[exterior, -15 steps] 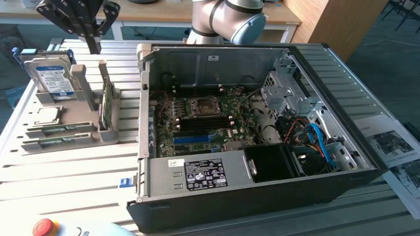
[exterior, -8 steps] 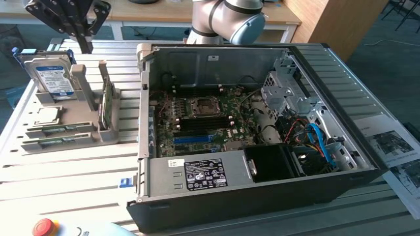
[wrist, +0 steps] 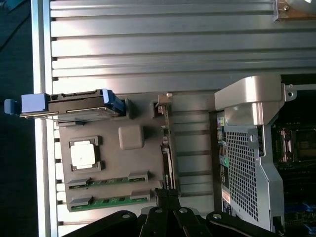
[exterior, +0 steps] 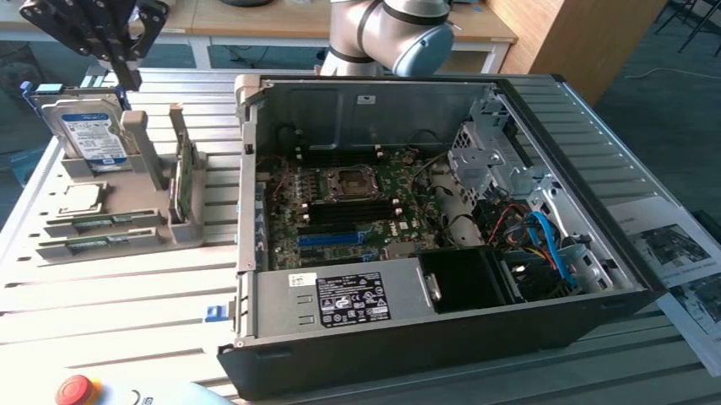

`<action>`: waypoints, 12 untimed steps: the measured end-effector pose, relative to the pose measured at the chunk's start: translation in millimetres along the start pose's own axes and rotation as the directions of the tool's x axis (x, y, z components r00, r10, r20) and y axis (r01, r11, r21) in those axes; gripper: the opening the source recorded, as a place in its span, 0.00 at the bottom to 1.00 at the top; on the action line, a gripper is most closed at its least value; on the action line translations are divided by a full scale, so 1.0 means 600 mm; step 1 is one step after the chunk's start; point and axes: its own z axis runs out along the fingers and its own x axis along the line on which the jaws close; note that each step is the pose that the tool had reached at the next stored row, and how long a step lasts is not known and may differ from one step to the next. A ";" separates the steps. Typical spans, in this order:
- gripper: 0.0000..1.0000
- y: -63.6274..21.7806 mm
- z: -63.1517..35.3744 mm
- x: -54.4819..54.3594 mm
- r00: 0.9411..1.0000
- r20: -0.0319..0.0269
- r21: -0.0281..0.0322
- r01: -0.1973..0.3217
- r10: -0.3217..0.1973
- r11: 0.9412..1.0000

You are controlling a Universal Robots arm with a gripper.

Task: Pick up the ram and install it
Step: 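Reach for the ram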

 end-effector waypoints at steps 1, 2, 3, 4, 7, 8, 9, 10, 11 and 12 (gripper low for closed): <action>0.10 0.000 0.000 0.005 1.000 0.000 0.000 0.000 0.000 1.000; 0.10 0.000 0.000 0.009 1.000 0.000 0.000 0.000 0.000 1.000; 0.10 0.001 0.000 0.013 1.000 0.000 0.000 0.000 0.000 1.000; 0.10 0.001 0.000 0.017 1.000 0.000 0.000 0.000 0.000 1.000; 0.10 0.001 -0.001 0.029 1.000 0.000 0.000 0.000 0.000 1.000; 0.10 0.001 -0.001 0.033 1.000 0.000 0.000 0.000 0.000 1.000; 0.10 0.001 -0.001 0.036 1.000 0.000 0.000 0.000 0.000 1.000; 0.10 0.001 -0.001 0.040 1.000 0.000 0.000 0.000 0.000 1.000; 0.10 0.001 -0.001 0.044 1.000 0.000 0.000 0.000 0.000 1.000; 0.10 0.001 -0.001 0.048 1.000 0.000 0.000 0.000 0.000 1.000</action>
